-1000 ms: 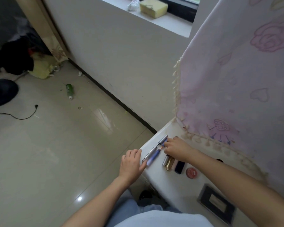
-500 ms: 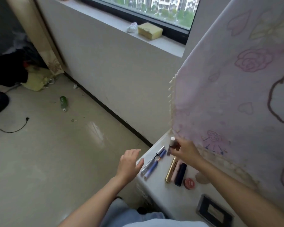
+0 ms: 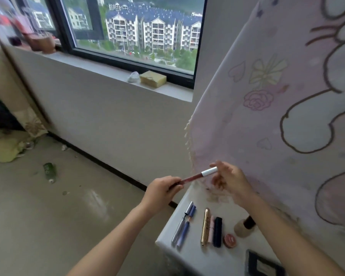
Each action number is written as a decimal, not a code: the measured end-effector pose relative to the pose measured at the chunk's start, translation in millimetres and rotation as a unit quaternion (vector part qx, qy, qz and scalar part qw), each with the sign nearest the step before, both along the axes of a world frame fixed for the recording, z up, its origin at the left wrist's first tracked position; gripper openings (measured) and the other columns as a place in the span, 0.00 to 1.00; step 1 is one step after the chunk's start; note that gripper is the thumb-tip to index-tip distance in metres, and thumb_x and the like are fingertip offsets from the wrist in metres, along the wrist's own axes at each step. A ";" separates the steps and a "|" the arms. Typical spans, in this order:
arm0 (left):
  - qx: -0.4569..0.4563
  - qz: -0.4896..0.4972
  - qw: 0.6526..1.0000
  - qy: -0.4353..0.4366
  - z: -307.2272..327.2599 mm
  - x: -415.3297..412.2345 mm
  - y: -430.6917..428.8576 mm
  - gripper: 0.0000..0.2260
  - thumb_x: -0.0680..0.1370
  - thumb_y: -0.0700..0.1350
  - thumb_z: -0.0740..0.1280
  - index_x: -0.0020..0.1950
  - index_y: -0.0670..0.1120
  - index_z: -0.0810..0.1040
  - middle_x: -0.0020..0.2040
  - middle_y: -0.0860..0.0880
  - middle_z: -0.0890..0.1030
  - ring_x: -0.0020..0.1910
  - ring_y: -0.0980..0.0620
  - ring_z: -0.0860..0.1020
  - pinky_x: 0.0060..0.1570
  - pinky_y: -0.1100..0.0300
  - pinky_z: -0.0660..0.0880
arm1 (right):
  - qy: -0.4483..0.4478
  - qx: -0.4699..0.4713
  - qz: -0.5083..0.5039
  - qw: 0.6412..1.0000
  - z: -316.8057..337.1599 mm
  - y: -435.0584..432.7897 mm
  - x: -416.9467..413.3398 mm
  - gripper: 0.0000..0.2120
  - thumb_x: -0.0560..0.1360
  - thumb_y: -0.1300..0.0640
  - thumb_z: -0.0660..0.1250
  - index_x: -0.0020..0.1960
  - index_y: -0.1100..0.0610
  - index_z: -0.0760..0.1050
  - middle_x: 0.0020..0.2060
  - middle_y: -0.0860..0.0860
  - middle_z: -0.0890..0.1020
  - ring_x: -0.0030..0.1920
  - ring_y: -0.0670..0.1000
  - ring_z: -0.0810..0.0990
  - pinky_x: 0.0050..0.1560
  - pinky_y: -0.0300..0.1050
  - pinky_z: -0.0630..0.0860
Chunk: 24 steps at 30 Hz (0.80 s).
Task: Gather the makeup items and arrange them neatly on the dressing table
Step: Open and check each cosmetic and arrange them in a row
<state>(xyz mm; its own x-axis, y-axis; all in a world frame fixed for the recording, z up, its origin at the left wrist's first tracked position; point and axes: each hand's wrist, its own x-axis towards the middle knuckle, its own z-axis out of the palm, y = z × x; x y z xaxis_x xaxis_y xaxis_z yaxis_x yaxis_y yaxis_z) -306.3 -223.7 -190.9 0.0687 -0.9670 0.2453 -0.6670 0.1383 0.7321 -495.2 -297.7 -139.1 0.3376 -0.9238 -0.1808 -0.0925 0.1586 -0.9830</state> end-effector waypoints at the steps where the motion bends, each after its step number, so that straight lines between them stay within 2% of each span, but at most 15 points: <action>1: -0.004 -0.002 1.000 -0.012 1.0 2.7 0.3 0.17 0.72 0.51 0.61 0.50 0.42 0.81 0.39 0.44 0.81 0.36 0.51 0.75 0.39 0.59 0.71 | 0.025 -0.026 -0.013 0.999 2.5 -0.2 -1.4 0.09 0.77 0.57 0.60 0.41 0.59 0.74 0.17 0.50 0.75 0.17 0.42 0.68 0.20 0.33 0.64; 3: -0.006 -0.014 1.000 -0.027 3.2 6.6 1.3 0.17 0.72 0.53 0.61 0.50 0.43 0.81 0.38 0.45 0.81 0.36 0.52 0.75 0.38 0.60 0.70 | 0.075 -0.088 -0.011 0.993 4.4 1.1 -0.8 0.11 0.76 0.60 0.63 0.35 0.60 0.74 0.16 0.48 0.74 0.17 0.41 0.67 0.21 0.34 0.65; 5: 0.008 -0.028 0.999 -0.015 4.9 10.8 1.4 0.21 0.71 0.57 0.60 0.50 0.43 0.81 0.38 0.45 0.80 0.36 0.52 0.75 0.38 0.58 0.71 | 0.081 -0.108 -0.013 0.991 4.9 4.6 2.8 0.11 0.74 0.67 0.65 0.34 0.59 0.75 0.18 0.48 0.76 0.19 0.41 0.70 0.23 0.32 0.68; 8: 0.013 -0.036 0.999 0.019 5.7 18.0 1.6 0.23 0.70 0.59 0.59 0.48 0.42 0.81 0.36 0.45 0.79 0.37 0.52 0.73 0.38 0.56 0.72 | 0.057 -0.094 0.004 0.994 7.7 8.7 7.5 0.14 0.71 0.73 0.65 0.36 0.55 0.77 0.30 0.51 0.78 0.26 0.39 0.74 0.29 0.29 0.71; 10: 0.008 -0.045 0.999 0.004 6.2 21.5 2.3 0.22 0.71 0.58 0.59 0.48 0.42 0.81 0.37 0.44 0.79 0.39 0.51 0.72 0.38 0.55 0.72 | 0.056 -0.077 0.053 0.994 11.5 11.2 9.1 0.13 0.71 0.69 0.66 0.46 0.51 0.75 0.38 0.51 0.78 0.34 0.40 0.77 0.37 0.31 0.74; 11: 0.003 -0.052 0.999 -0.004 6.9 22.6 2.6 0.23 0.71 0.59 0.57 0.48 0.43 0.81 0.37 0.44 0.79 0.40 0.51 0.72 0.37 0.56 0.71 | 0.067 -0.061 0.071 0.993 14.2 12.4 10.4 0.11 0.71 0.63 0.68 0.50 0.50 0.73 0.40 0.50 0.78 0.36 0.42 0.78 0.38 0.34 0.75; 12: 0.000 -0.059 0.998 -0.010 7.2 23.5 3.3 0.25 0.70 0.61 0.55 0.48 0.43 0.81 0.37 0.44 0.79 0.40 0.51 0.72 0.37 0.56 0.71 | 0.091 -0.048 0.077 0.992 16.4 13.2 12.6 0.10 0.71 0.54 0.68 0.51 0.50 0.72 0.38 0.50 0.79 0.34 0.43 0.78 0.36 0.35 0.75; 13: -0.003 -0.064 0.998 -0.012 7.8 24.4 3.7 0.26 0.70 0.61 0.54 0.47 0.43 0.80 0.37 0.44 0.79 0.39 0.51 0.72 0.36 0.56 0.71 | 0.123 -0.047 0.073 0.989 18.4 14.3 15.1 0.11 0.70 0.47 0.66 0.47 0.52 0.73 0.32 0.49 0.80 0.28 0.43 0.77 0.30 0.34 0.74; 14: -0.004 -0.065 0.998 -0.010 7.8 26.0 4.3 0.26 0.70 0.61 0.53 0.47 0.43 0.80 0.37 0.44 0.79 0.39 0.51 0.72 0.36 0.55 0.71 | 0.159 -0.066 0.063 0.983 18.5 14.5 17.6 0.13 0.71 0.44 0.64 0.40 0.55 0.73 0.25 0.49 0.79 0.22 0.42 0.74 0.25 0.34 0.70; 15: -0.001 -0.067 0.998 -0.012 7.6 27.9 4.6 0.26 0.70 0.61 0.53 0.47 0.43 0.80 0.37 0.44 0.79 0.38 0.51 0.72 0.37 0.55 0.71 | 0.192 -0.091 0.053 0.976 17.9 14.9 19.5 0.16 0.74 0.47 0.63 0.33 0.57 0.72 0.19 0.48 0.76 0.18 0.42 0.70 0.21 0.34 0.67; 17: 0.009 -0.068 0.997 -0.022 7.2 31.7 7.1 0.25 0.70 0.61 0.54 0.47 0.43 0.80 0.38 0.44 0.79 0.36 0.51 0.73 0.39 0.54 0.72 | 0.217 -0.116 0.046 0.968 15.0 16.8 20.9 0.17 0.76 0.59 0.63 0.29 0.57 0.71 0.17 0.48 0.75 0.18 0.42 0.68 0.21 0.34 0.65; 19: 0.014 -0.068 0.997 -0.027 5.7 35.5 9.8 0.21 0.71 0.58 0.58 0.48 0.44 0.80 0.39 0.45 0.80 0.38 0.47 0.76 0.41 0.53 0.73 | 0.166 -0.081 0.059 0.981 13.6 20.3 18.4 0.13 0.74 0.67 0.66 0.32 0.57 0.74 0.24 0.48 0.77 0.26 0.47 0.73 0.28 0.36 0.69; 21: 0.022 -0.072 0.997 -0.022 2.5 38.3 12.1 0.17 0.72 0.54 0.59 0.49 0.44 0.80 0.39 0.45 0.79 0.38 0.47 0.75 0.41 0.53 0.72 | 0.113 -0.044 0.082 0.989 14.1 24.5 16.1 0.11 0.70 0.70 0.68 0.38 0.55 0.76 0.33 0.54 0.77 0.36 0.53 0.73 0.37 0.45 0.70; 22: 0.027 -0.077 0.996 -0.019 0.6 39.3 13.3 0.17 0.72 0.54 0.59 0.48 0.44 0.80 0.38 0.46 0.79 0.37 0.49 0.74 0.40 0.54 0.72 | 0.112 -0.036 0.091 0.989 13.1 25.8 16.2 0.11 0.70 0.68 0.69 0.42 0.52 0.76 0.37 0.54 0.77 0.38 0.53 0.74 0.39 0.47 0.71; 24: 0.039 -0.092 0.995 -0.012 -2.3 39.1 15.9 0.18 0.72 0.55 0.59 0.48 0.44 0.80 0.36 0.48 0.77 0.35 0.51 0.73 0.39 0.54 0.71 | 0.144 -0.022 0.090 0.985 12.0 31.2 17.2 0.08 0.72 0.60 0.68 0.49 0.50 0.74 0.39 0.52 0.79 0.36 0.50 0.78 0.35 0.40 0.74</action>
<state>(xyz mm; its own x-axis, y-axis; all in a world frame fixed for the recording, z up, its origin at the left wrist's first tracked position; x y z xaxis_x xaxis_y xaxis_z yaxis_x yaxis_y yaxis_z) -267.2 -207.8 -193.2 -0.1159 -0.9790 0.1677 -0.6535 0.2023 0.7294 -478.0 -266.5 -127.1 0.4368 -0.8632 -0.2532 -0.3911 0.0713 -0.9176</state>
